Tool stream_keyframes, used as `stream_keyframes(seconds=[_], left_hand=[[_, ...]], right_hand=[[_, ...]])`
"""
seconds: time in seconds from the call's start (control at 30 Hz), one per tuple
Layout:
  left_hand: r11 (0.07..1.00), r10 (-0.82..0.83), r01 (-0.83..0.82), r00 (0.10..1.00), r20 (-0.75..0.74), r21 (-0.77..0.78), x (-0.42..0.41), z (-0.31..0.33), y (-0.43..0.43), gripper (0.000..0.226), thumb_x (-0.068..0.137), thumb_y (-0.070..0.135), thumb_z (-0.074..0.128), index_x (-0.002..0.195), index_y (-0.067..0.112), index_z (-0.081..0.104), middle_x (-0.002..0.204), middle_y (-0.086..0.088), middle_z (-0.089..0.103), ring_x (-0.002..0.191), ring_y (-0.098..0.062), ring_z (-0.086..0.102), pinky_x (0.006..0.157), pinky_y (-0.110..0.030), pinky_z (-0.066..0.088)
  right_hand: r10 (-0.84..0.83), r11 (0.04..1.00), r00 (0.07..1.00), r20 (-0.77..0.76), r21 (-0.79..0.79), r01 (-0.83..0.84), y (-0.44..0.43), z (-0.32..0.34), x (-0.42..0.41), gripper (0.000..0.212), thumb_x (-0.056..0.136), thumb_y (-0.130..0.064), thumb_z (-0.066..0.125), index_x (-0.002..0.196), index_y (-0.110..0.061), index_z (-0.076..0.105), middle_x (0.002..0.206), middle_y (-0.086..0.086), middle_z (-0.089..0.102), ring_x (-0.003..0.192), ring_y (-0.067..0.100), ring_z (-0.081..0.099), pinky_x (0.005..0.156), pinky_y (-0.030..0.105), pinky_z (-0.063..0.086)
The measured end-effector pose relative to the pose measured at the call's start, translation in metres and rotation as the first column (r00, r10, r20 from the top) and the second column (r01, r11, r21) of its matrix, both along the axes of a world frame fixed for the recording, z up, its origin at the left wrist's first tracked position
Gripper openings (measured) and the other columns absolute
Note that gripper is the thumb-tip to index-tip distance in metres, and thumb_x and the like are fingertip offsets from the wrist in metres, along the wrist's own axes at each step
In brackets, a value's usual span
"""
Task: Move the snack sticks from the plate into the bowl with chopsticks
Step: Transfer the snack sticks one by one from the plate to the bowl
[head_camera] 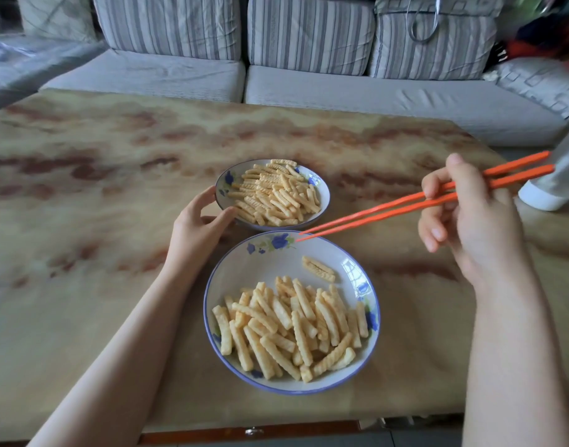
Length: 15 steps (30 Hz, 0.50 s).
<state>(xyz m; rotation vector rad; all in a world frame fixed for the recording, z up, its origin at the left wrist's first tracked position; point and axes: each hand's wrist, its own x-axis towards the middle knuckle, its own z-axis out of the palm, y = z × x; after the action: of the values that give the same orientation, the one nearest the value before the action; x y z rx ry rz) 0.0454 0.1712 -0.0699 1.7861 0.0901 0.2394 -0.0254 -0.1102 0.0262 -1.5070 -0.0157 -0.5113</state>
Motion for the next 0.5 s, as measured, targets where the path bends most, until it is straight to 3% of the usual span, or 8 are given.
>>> stream_keyframes(seconds=[0.07,0.17,0.27,0.37,0.5], left_hand=[[1.0,-0.002,0.002,1.0,-0.003,-0.004,0.001,-0.001,0.001,0.045,0.089,0.025,0.069,0.133,0.029,0.059,0.091,0.012,0.074,0.076,-0.015,0.073,0.083,-0.034,0.059],[1.0,-0.006,0.006,1.0,0.005,-0.003,0.001,-0.003,0.001,0.044,0.089,0.025,0.069,0.132,0.029,0.059,0.097,0.01,0.074,0.077,-0.016,0.074,0.085,-0.037,0.058],[1.0,-0.01,0.01,1.0,0.014,0.006,0.002,-0.003,0.002,0.044,0.089,0.025,0.069,0.132,0.029,0.059,0.109,0.006,0.073,0.079,-0.014,0.073,0.083,-0.034,0.058],[1.0,-0.004,0.003,1.0,0.013,0.008,0.002,-0.003,0.001,0.044,0.089,0.024,0.069,0.132,0.028,0.059,0.102,0.003,0.075,0.076,-0.014,0.072,0.078,-0.028,0.057],[1.0,0.002,-0.003,1.0,0.008,0.011,0.001,-0.002,0.0,0.044,0.089,0.023,0.068,0.132,0.029,0.059,0.099,0.004,0.075,0.076,-0.014,0.072,0.08,-0.03,0.058]], right_hand=[[0.006,0.998,1.0,-0.026,-0.07,-0.008,-0.008,0.003,-0.006,0.055,0.103,-0.025,0.038,0.051,-0.019,0.056,0.065,0.021,0.039,0.027,0.015,0.033,0.034,0.023,0.022],[-0.01,0.99,0.998,-0.058,-0.138,0.002,-0.016,0.007,-0.013,0.055,0.103,-0.027,0.038,0.052,-0.019,0.058,0.073,0.032,0.042,0.027,0.016,0.032,0.035,0.026,0.021],[-0.003,0.986,0.995,-0.1,-0.165,-0.013,-0.019,0.006,-0.014,0.052,0.103,-0.027,0.038,0.054,-0.017,0.055,0.054,0.024,0.04,0.025,0.017,0.031,0.033,0.021,0.021],[-0.004,0.984,0.987,-0.161,-0.175,-0.024,-0.016,0.003,-0.011,0.046,0.103,-0.027,0.037,0.061,-0.01,0.049,0.034,0.006,0.033,0.023,0.018,0.03,0.033,0.016,0.022],[-0.01,0.99,0.991,-0.13,-0.143,-0.009,-0.008,0.0,-0.005,0.049,0.103,-0.026,0.038,0.057,-0.015,0.052,0.053,0.017,0.038,0.026,0.018,0.032,0.034,0.024,0.023]])
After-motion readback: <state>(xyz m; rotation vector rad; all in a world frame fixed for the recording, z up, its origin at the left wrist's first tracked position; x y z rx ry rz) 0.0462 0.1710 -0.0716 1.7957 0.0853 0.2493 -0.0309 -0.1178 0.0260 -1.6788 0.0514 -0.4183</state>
